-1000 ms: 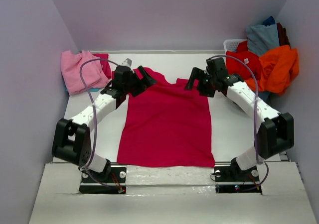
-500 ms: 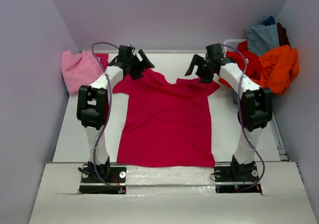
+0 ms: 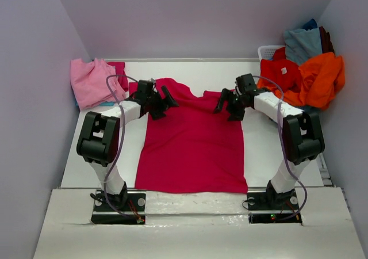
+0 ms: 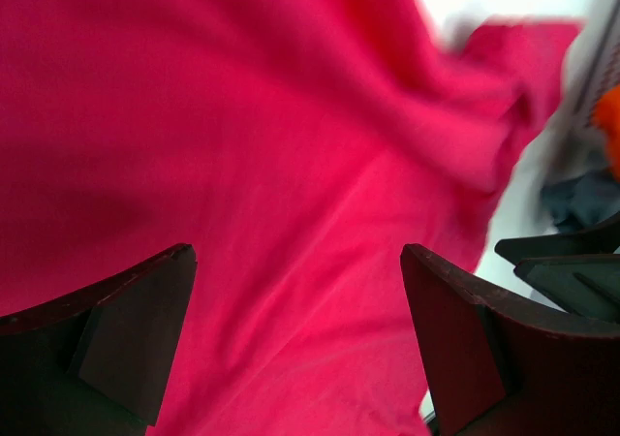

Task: Fold and stack the t-shirts
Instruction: Flatten the tshirt out

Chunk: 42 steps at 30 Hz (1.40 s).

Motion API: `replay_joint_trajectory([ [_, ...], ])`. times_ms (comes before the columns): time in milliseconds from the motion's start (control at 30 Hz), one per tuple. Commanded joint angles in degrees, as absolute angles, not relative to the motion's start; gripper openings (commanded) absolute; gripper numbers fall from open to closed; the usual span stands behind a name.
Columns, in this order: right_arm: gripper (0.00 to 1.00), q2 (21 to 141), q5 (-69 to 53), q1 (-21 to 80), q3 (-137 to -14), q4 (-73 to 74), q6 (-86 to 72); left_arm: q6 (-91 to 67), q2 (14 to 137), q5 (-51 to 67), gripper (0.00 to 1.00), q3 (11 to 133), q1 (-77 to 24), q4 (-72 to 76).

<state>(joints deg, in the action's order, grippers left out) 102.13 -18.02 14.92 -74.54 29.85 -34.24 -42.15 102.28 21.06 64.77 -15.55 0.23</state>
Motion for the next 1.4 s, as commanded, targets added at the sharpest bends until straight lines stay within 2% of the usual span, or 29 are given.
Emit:
replay_joint_trajectory([
  [0, 0.87, 97.13, -18.64, 18.45, -66.63, 25.84, -33.93, -43.07, 97.74, 21.09, 0.99, 55.65, -18.27, 10.72],
  [167, 0.88, 92.47, -18.98, 20.21, -57.59, 21.99, -34.98, -42.98, 96.24, 19.17, 0.99, 49.58, -20.91, 13.97],
  [400, 0.87, 94.83, -18.45, 20.83, -54.5, 19.78, -34.63, -41.93, 96.07, 16.35, 0.99, 47.73, -21.45, 13.89],
  [567, 0.77, 97.91, -17.15, 21.88, -51.5, 18.19, -34.72, -43.77, 94.66, 13.45, 0.99, 40.53, -21.45, 15.73],
  [833, 0.77, 97.3, -11.87, 22.41, -51.59, 22.24, -34.01, -42.45, 94.13, 11.87, 0.99, 38.85, -21.45, 11.25],
  [1367, 0.79, 84.47, -11.51, 24.52, -38.85, 23.03, -38.58, -44.3, 85.61, 14.15, 0.99, 25.31, -22.5, 14.06],
])
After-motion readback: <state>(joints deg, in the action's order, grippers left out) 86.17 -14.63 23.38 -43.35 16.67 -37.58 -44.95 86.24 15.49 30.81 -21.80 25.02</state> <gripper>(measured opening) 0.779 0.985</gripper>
